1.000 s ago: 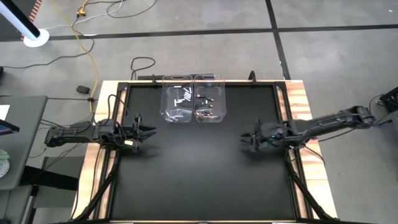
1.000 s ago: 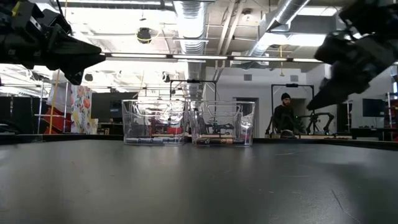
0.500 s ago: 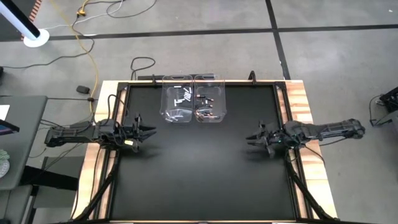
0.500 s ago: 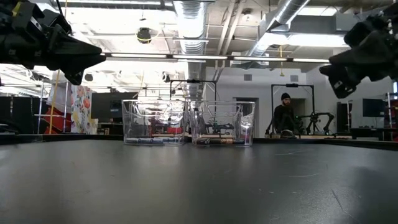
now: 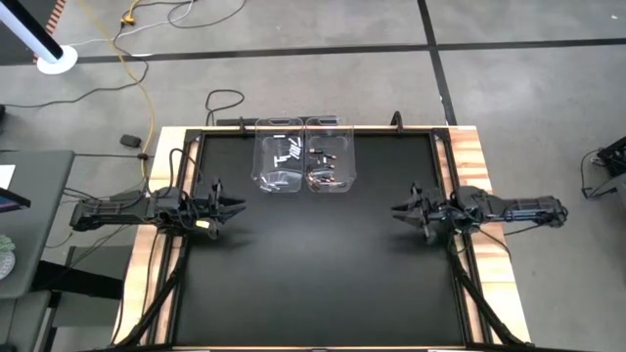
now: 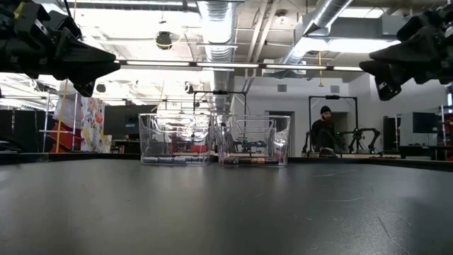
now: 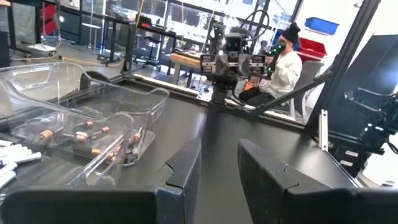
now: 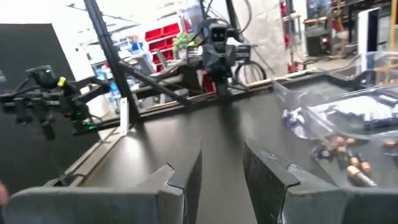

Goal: Sort batteries
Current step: Return to Home Position

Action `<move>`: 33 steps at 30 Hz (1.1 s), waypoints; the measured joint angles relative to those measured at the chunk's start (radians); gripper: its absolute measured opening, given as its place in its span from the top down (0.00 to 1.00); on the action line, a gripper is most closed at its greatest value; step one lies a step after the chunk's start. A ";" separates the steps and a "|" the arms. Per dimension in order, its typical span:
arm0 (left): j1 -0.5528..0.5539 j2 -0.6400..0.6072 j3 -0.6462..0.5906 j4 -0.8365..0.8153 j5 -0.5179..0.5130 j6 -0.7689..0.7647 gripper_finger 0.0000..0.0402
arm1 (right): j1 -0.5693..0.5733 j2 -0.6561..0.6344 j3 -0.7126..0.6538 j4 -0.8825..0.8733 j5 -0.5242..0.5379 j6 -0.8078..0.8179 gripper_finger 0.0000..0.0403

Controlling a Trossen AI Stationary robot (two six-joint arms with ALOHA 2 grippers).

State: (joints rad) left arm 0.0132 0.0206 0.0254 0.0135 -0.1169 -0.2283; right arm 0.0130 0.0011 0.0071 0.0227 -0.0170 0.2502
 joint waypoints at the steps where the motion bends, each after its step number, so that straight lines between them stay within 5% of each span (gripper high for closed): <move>1: 0.000 0.000 0.000 0.000 0.000 0.000 0.75 | -0.009 0.000 0.000 0.000 0.000 -0.007 0.67; 33: 0.000 0.000 0.000 0.000 0.000 0.000 0.75 | -0.094 0.168 -0.002 -0.005 0.000 -0.094 0.67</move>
State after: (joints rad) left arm 0.0128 0.0206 0.0254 0.0135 -0.1165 -0.2283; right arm -0.0814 0.1689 0.0051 0.0181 -0.0174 0.1562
